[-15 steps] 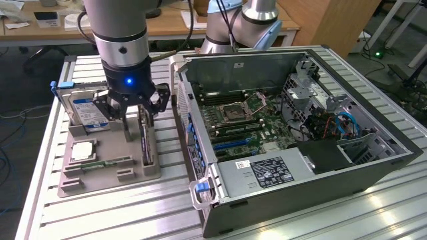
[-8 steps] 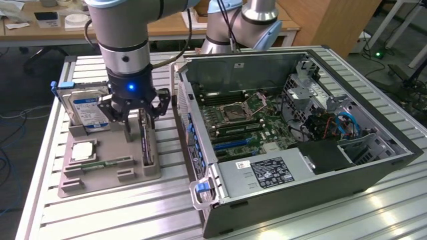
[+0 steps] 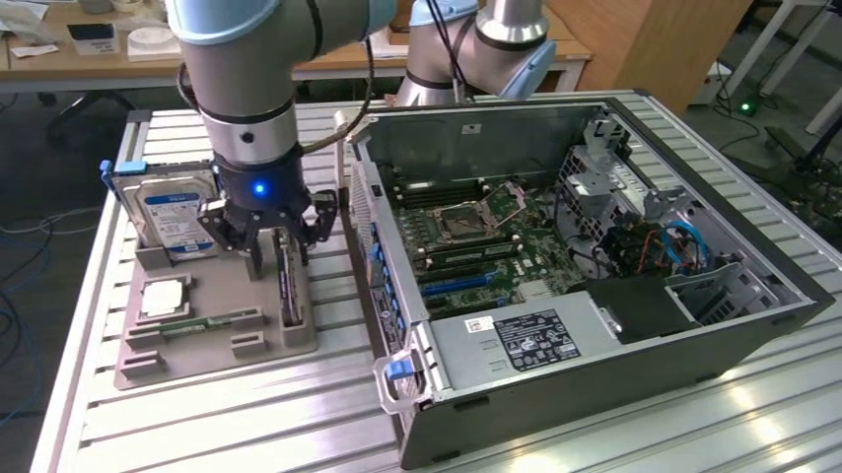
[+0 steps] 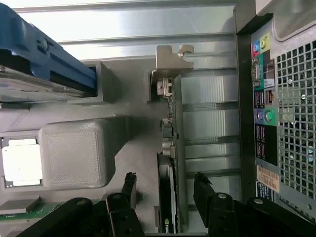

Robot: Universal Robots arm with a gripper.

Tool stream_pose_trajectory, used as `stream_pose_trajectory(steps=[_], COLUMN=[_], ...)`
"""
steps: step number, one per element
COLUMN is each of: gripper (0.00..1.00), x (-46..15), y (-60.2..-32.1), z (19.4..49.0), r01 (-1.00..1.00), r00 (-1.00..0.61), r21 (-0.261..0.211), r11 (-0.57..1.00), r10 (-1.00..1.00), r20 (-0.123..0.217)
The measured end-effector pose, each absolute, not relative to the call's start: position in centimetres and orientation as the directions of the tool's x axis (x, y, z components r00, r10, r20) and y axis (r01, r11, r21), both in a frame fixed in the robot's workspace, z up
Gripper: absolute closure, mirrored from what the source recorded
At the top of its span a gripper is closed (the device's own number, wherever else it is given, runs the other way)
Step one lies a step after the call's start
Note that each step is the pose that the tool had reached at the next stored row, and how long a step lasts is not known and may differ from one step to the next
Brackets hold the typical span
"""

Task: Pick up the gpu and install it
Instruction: 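Pick up the gpu and move the gpu toward the slot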

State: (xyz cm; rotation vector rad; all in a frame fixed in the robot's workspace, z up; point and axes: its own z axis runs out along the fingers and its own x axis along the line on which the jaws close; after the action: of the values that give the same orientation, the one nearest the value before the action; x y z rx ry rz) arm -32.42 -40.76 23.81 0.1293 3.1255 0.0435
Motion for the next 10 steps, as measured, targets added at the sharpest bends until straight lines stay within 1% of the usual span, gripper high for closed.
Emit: stream_pose_trajectory(steps=[10], gripper=[0.41], x=[-32.41], y=[-40.84], z=[23.68], r01=[0.083], r00=[-0.996], r21=[0.026], r11=[0.996], r10=[0.083], r20=[-0.012])
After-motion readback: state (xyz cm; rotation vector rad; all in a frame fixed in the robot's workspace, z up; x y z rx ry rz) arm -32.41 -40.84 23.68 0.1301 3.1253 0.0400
